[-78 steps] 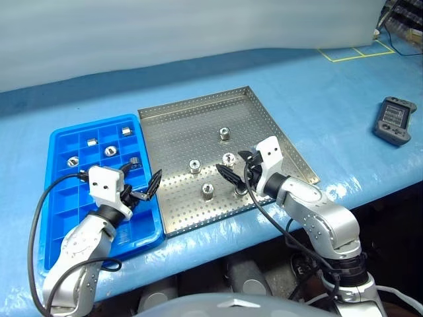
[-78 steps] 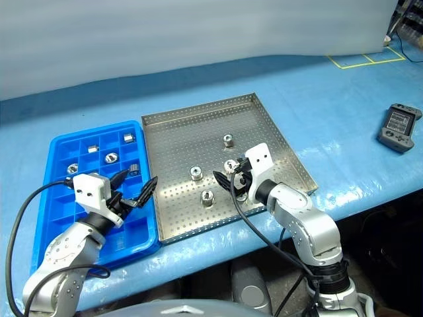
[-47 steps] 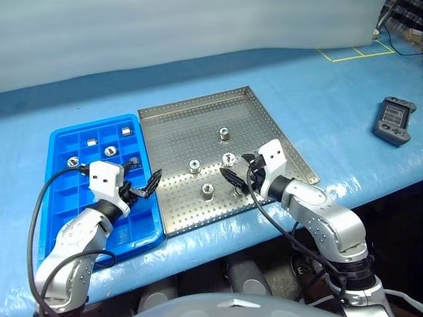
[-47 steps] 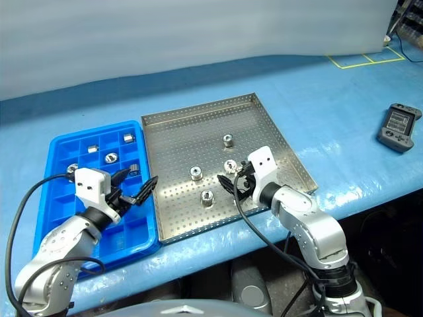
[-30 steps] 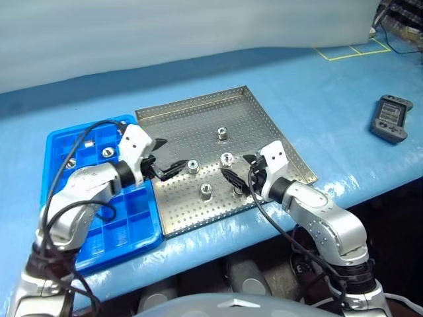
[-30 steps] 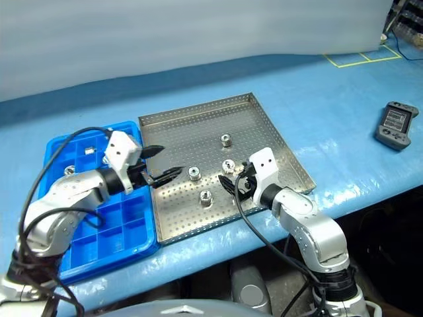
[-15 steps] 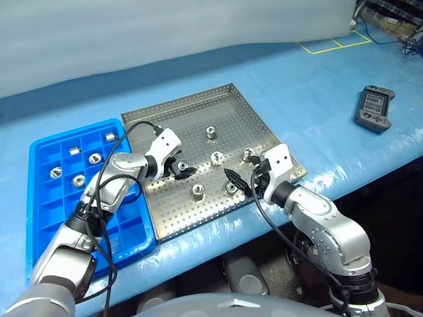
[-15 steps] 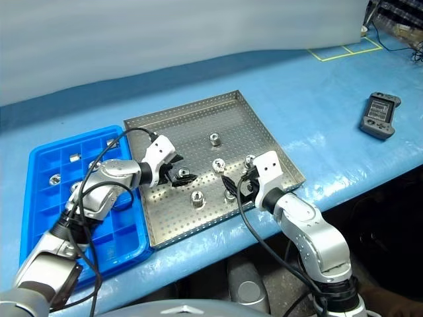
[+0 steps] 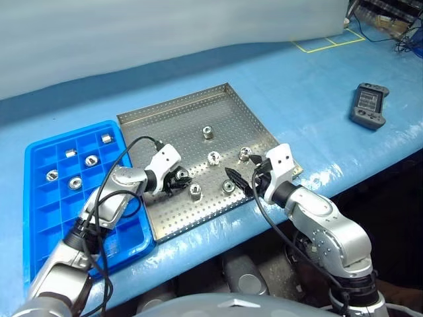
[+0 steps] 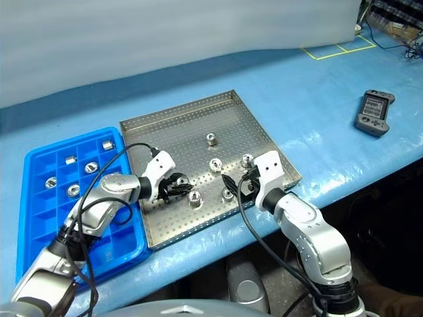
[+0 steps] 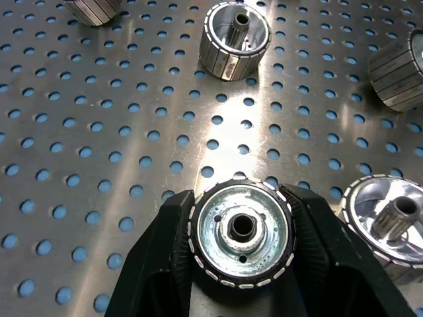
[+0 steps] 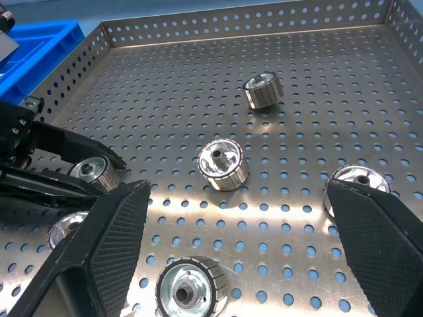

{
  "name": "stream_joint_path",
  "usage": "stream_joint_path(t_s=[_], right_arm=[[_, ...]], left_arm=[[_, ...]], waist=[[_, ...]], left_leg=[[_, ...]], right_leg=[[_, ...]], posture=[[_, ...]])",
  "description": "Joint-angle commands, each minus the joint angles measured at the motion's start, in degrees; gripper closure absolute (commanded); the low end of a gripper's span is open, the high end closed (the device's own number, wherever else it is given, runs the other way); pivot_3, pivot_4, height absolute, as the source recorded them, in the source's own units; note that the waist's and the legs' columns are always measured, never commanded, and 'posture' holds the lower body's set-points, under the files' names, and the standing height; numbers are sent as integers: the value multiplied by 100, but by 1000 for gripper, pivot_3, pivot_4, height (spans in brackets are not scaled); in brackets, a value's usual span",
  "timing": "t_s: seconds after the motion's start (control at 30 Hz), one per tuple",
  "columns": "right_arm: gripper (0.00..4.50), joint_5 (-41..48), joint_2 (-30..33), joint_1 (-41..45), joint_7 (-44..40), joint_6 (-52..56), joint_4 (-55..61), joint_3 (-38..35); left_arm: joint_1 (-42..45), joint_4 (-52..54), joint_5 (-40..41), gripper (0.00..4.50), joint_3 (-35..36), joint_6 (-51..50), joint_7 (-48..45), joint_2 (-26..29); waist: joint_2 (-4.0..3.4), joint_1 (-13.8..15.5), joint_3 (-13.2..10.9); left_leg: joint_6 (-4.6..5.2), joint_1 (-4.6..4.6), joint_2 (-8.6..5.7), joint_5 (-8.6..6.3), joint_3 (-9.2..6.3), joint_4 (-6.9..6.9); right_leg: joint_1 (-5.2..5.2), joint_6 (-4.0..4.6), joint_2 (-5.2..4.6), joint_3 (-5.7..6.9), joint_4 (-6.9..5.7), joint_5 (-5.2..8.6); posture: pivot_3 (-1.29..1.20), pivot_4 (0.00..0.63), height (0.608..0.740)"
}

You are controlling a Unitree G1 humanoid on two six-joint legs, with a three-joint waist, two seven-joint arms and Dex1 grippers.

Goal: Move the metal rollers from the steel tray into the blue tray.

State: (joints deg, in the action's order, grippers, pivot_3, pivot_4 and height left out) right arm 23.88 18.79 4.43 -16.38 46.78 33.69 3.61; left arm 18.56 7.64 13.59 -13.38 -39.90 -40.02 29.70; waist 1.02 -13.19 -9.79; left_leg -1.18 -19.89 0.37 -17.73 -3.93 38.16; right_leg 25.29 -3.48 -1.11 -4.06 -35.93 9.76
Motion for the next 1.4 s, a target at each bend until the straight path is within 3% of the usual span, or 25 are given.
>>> stream_joint_path(t_s=[0.03,0.17,0.43,0.77,1.1,1.37,1.4], right_arm=[[0,41,-23,119,-70,-75,75,12],[0,47,-33,177,-129,-56,30,78],[0,69,-47,305,-286,-50,-145,246],[0,55,-19,564,-511,-45,-389,369],[0,71,2,548,-529,-5,-352,361],[0,85,68,474,-495,19,-262,292],[0,84,81,465,-486,19,-248,277]], left_arm=[[-152,900,446,2801,1085,325,715,-576],[-383,1468,340,2801,2002,437,2039,-1346],[-1534,2534,-461,2801,2956,548,3984,-2139],[-2363,2695,-1098,2801,3528,380,5022,-2432],[-2466,2444,-1063,2801,3682,-287,5323,-2822],[-2118,2552,-1052,166,3707,-535,5318,-2750],[-2048,2572,-1039,55,3715,-520,5300,-2732]], waist=[[0,31,0],[0,106,2],[1,295,4],[11,644,10],[14,707,15],[16,681,14],[17,670,14]], left_leg=[[0,-2,0,0,-1,2],[0,-8,-1,0,-1,9],[0,7,-2,0,7,10],[1,11,-4,-1,5,14],[1,19,-6,-1,4,13],[1,31,-5,-1,1,14],[1,30,-5,-1,1,15]], right_leg=[[2,0,-1,1,0,0],[3,-5,-3,1,0,-6],[-11,-8,1,-8,0,-7],[-16,-10,-1,-4,2,-9],[-28,-9,-3,0,5,-8],[-66,20,-3,5,5,12],[-66,19,-3,5,5,12]], posture=[[-223,150,740],[-199,150,740],[-127,150,740],[-81,150,740],[-99,150,740],[-127,150,740],[-129,150,740]])
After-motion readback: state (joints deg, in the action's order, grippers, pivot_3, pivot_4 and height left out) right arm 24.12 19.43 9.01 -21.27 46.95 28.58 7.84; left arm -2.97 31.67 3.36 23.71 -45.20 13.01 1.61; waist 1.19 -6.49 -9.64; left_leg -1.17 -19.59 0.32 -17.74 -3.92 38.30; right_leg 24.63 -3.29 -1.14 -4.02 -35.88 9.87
